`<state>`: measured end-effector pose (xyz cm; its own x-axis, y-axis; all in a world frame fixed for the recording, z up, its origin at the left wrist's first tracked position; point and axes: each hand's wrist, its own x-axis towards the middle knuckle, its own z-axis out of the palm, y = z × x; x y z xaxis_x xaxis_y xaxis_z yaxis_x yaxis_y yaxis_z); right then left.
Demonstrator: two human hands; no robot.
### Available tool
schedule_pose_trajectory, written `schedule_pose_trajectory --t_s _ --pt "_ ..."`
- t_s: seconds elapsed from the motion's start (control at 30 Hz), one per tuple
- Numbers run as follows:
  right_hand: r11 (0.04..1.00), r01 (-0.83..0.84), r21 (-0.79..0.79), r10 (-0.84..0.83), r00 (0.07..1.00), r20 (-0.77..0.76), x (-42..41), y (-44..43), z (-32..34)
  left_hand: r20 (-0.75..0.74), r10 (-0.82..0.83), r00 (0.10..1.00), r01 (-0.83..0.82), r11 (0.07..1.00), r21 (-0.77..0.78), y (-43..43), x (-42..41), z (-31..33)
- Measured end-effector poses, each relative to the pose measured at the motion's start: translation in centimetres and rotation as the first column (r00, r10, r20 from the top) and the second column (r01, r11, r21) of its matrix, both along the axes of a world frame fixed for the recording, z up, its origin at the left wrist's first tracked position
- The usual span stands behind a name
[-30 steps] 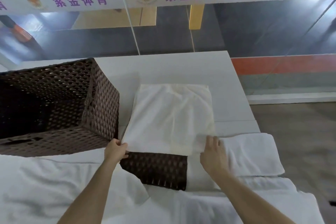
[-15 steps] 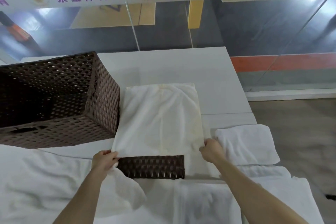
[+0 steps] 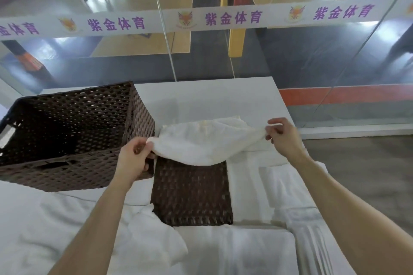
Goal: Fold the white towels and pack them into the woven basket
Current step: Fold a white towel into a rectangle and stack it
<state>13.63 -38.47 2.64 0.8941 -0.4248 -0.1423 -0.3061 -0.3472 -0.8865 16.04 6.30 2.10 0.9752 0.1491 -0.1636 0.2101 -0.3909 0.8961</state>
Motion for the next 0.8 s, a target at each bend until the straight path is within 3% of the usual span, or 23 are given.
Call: schedule_pose_trajectory --t_s 0.1,0.2,0.27,0.37,0.47,0.57,0.63,0.73,0.8 --pt "0.998 -0.066 -0.006 0.066 0.991 0.118 1.9 -1.5 5.8 0.155 0.038 0.987 -0.034 0.999 -0.028 -0.9 3.1 4.3" --pt "0.957 -0.106 -0.269 0.144 0.982 0.124 3.4 -3.0 10.8 0.21 0.157 0.965 -0.097 0.958 -0.271 -1.1 6.1 8.5" --pt "0.908 -0.06 -0.416 0.142 0.975 0.171 4.3 -3.8 13.2 0.245 0.092 0.965 0.001 0.935 -0.356 -0.9 7.7 11.4" --pt "0.831 -0.006 -0.557 0.151 0.965 0.214 5.4 -4.5 15.3 0.241 -0.085 0.967 0.138 0.967 -0.212 -0.6 9.0 14.9" --pt "0.801 0.022 -0.598 0.142 0.964 0.225 5.8 -4.6 16.2 0.239 -0.103 0.966 0.101 0.995 0.018 -0.5 10.2 17.0" --pt "0.785 0.061 -0.617 0.113 0.965 0.238 5.4 -4.4 16.3 0.315 -0.168 0.934 0.059 0.943 0.328 -0.6 10.6 18.2" --pt "0.766 0.06 -0.64 0.104 0.971 0.216 4.8 -4.5 16.2 0.374 -0.236 0.897 0.056 0.9 0.432 -0.6 10.1 18.9" --pt "0.75 0.02 -0.661 0.14 0.972 0.189 3.6 -4.8 15.6 0.351 -0.294 0.889 0.142 0.905 0.401 0.0 9.2 19.1" --pt "0.783 0.001 -0.622 0.161 0.966 0.204 2.7 -4.8 15.4 0.32 -0.29 0.902 0.215 0.944 0.25 0.6 8.7 18.9"
